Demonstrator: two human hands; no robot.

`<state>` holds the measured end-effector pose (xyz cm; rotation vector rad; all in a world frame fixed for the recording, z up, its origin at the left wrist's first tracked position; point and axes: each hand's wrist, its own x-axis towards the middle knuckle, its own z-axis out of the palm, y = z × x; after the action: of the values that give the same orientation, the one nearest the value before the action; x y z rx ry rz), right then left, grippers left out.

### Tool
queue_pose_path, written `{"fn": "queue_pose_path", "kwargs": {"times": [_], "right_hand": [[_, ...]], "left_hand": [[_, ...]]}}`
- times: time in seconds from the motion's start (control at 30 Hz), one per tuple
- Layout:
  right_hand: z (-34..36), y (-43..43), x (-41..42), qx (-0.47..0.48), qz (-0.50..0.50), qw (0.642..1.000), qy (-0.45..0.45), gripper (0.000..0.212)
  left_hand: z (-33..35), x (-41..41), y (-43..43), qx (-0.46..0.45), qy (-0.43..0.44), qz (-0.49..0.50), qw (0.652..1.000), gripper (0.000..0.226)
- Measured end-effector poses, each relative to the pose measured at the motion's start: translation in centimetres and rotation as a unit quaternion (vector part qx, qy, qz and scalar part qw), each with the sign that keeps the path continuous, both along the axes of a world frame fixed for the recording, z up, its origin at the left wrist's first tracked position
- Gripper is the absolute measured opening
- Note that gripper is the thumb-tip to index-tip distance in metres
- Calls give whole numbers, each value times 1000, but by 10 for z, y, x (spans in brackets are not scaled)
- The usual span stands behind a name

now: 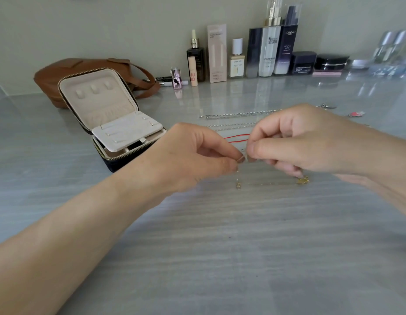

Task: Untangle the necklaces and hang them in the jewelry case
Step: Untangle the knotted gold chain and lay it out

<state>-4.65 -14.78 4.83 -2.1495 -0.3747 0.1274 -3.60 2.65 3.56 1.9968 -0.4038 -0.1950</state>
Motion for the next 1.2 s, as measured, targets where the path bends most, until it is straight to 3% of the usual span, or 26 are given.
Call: {"fn": "queue_pose_path", "kwargs": {"times": [0.17,0.47,0.7,0.87,1.0,1.2], "right_hand": [[2,1,0,-12,-1,1000,-27,17],[5,2,-1,-8,-9,1000,-20,13],[3,-2,1,-10,-19,999,-29,23],[4,-1,0,3,-16,1000,-19,13],[0,-2,1,-28,-21,998,-42,19],[-1,-1,2,0,3,999,-53,23]], "left_hand": [[1,1,0,0,5,5,1000,21],[2,-1,-1,26,-9,40,999,6],[2,0,1,12,-5,34,999,6],[5,0,1,10,-23,39,999,10],[6,-1,0,-11,-25,40,999,9],[6,-2,-1,-22,-21,41,999,9]]}}
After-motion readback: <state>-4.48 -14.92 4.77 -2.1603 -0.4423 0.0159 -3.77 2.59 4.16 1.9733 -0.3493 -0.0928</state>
